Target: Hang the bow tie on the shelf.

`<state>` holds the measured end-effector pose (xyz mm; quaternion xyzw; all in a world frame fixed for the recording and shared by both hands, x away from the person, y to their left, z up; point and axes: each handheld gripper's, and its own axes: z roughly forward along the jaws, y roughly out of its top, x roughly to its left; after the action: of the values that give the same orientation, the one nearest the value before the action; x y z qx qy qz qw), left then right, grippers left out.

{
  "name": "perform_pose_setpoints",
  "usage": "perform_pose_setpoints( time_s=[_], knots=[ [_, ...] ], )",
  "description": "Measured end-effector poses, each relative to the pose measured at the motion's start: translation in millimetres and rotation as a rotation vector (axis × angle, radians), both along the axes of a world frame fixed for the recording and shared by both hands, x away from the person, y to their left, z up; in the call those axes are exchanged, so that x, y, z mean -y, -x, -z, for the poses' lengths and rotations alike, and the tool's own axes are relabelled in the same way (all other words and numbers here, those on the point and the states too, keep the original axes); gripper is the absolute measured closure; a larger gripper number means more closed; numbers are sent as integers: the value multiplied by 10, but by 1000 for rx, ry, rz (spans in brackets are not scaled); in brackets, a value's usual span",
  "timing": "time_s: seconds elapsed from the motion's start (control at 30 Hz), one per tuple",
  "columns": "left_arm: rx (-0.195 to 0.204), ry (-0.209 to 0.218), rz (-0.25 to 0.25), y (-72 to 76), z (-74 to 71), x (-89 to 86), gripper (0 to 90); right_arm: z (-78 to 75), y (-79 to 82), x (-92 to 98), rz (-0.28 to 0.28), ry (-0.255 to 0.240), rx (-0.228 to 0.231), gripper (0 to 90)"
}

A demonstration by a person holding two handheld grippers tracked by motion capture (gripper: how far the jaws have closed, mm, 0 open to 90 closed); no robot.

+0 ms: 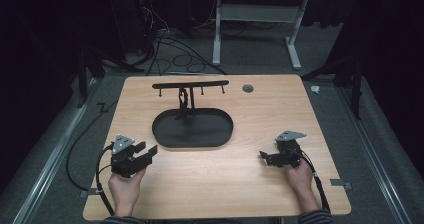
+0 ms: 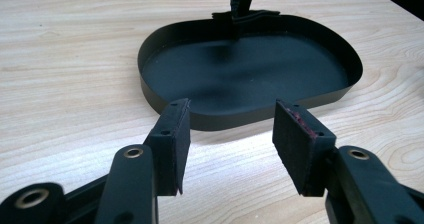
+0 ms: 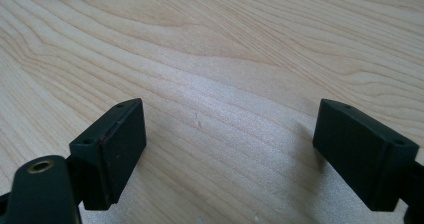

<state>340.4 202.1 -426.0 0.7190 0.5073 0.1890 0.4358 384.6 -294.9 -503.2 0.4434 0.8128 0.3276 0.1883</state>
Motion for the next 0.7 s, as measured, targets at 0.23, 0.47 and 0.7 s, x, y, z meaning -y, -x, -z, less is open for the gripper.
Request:
perform_pose_setpoints(
  time_s=[0.23,0.47,0.7],
  knots=[
    [-14,-1,1,-8,61,25,498,0,0,0,0,0,0,144],
    [-31,4,4,-16,129,44,498,0,0,0,0,0,0,144],
    [-46,-18,8,-31,188,82,497,0,0,0,0,0,0,145]
  ],
)
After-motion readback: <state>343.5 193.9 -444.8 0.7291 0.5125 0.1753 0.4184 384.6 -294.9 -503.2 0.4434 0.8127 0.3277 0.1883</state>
